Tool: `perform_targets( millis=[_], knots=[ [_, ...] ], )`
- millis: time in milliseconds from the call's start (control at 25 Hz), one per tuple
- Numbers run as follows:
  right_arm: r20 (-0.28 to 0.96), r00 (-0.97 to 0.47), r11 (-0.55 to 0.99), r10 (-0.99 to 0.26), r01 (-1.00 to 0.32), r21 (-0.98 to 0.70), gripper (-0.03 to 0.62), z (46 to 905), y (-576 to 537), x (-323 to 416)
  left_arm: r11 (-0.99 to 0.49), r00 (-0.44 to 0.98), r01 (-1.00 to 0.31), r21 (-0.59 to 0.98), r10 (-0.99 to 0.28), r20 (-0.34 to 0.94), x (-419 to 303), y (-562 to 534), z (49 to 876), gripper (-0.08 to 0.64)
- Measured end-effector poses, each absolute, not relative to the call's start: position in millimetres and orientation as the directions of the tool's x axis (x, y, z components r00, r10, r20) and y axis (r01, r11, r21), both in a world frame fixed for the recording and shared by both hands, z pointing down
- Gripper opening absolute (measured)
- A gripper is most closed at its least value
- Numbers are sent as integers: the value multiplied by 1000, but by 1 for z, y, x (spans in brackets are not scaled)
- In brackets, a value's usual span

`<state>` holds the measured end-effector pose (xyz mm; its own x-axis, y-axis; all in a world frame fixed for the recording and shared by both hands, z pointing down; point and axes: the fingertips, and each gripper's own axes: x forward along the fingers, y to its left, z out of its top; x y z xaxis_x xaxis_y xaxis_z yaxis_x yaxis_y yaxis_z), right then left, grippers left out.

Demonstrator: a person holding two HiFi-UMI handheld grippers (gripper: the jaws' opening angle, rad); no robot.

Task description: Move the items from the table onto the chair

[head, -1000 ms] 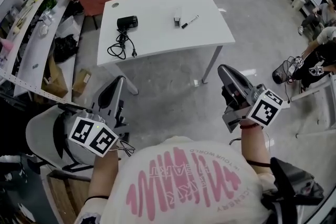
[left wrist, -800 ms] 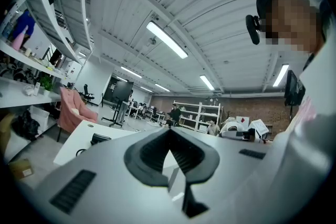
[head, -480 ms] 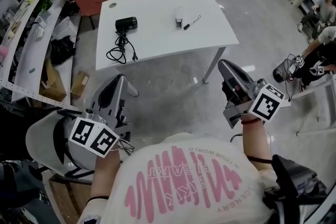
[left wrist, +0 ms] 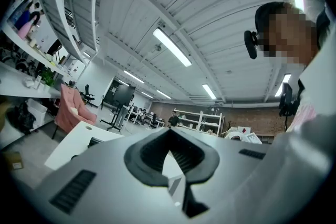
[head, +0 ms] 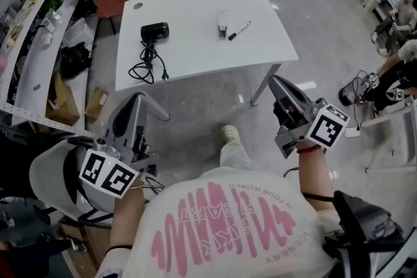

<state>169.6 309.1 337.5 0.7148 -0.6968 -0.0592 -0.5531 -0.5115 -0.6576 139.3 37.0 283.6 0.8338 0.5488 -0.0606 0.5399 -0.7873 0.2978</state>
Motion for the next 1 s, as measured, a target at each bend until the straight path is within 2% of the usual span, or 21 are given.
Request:
perform_targets(
  millis=[200,640,1000],
  knots=[
    [-45,720,-508,-693,-532,-678,17,337,321,207,-811,839,521,267,544,16,165,52,294,9],
    [-2,651,-500,-759,-586,-637,17,348,340,296,-845,869,461,272,491,54,233,77,300,9],
    [94,568,-508,-818,-636,-580,15,374,340,362,-877,900,392,278,428,80,285,85,311,9]
  ],
)
